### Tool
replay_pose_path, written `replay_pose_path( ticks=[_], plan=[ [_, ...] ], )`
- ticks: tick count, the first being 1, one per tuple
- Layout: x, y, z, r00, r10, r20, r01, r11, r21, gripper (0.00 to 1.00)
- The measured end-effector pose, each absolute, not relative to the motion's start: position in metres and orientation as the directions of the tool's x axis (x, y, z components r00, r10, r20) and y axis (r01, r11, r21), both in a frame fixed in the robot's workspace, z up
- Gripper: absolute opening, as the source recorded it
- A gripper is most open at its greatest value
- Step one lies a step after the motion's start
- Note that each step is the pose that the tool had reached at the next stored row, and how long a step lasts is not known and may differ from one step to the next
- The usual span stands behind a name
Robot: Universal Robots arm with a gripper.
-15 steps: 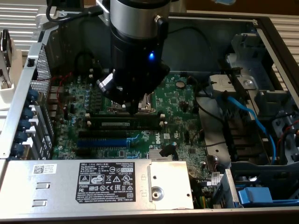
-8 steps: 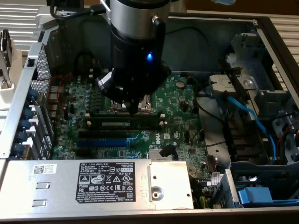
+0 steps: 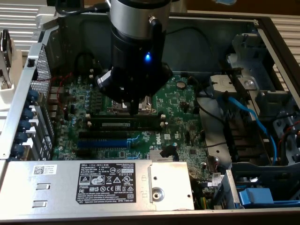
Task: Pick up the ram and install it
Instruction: 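Press down the ram until it locks into place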
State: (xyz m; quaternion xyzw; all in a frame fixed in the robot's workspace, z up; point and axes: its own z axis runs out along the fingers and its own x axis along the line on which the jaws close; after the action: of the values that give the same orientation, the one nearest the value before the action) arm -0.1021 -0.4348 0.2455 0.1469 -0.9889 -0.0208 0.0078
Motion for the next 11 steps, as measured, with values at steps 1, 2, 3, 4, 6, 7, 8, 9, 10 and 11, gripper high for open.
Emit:
replay_pose_path(
  ticks=[1,2,3,4,6,7,8,9,10,11],
  plan=[
    [-0.1022,-0.4348,0.2455,-0.96,-0.279,0.01,-0.279,0.959,0.043,0.1],
    [-0.1022,-0.4348,0.2455,-0.963,-0.268,0.01,-0.267,0.963,0.043,0.1],
    [-0.1022,-0.4348,0.2454,-0.967,-0.256,0.01,-0.256,0.966,0.043,0.1],
    [-0.1022,-0.4348,0.2454,-0.97,-0.245,0.011,-0.244,0.969,0.043,0.1],
    [-0.1022,-0.4348,0.2455,-0.975,-0.22,0.012,-0.22,0.975,0.043,0.1],
    [-0.1022,-0.4348,0.2454,-0.978,-0.209,0.012,-0.208,0.977,0.043,0.1],
    [-0.1022,-0.4348,0.2455,-0.98,-0.198,0.013,-0.197,0.979,0.043,0.1],
    [-0.1022,-0.4348,0.2454,-0.983,-0.186,0.013,-0.185,0.982,0.044,0.1],
    [-0.1022,-0.4348,0.2454,-0.985,-0.174,0.014,-0.173,0.984,0.044,0.1],
    [-0.1022,-0.4348,0.2454,-0.987,-0.162,0.014,-0.161,0.986,0.044,0.1]
  ],
)
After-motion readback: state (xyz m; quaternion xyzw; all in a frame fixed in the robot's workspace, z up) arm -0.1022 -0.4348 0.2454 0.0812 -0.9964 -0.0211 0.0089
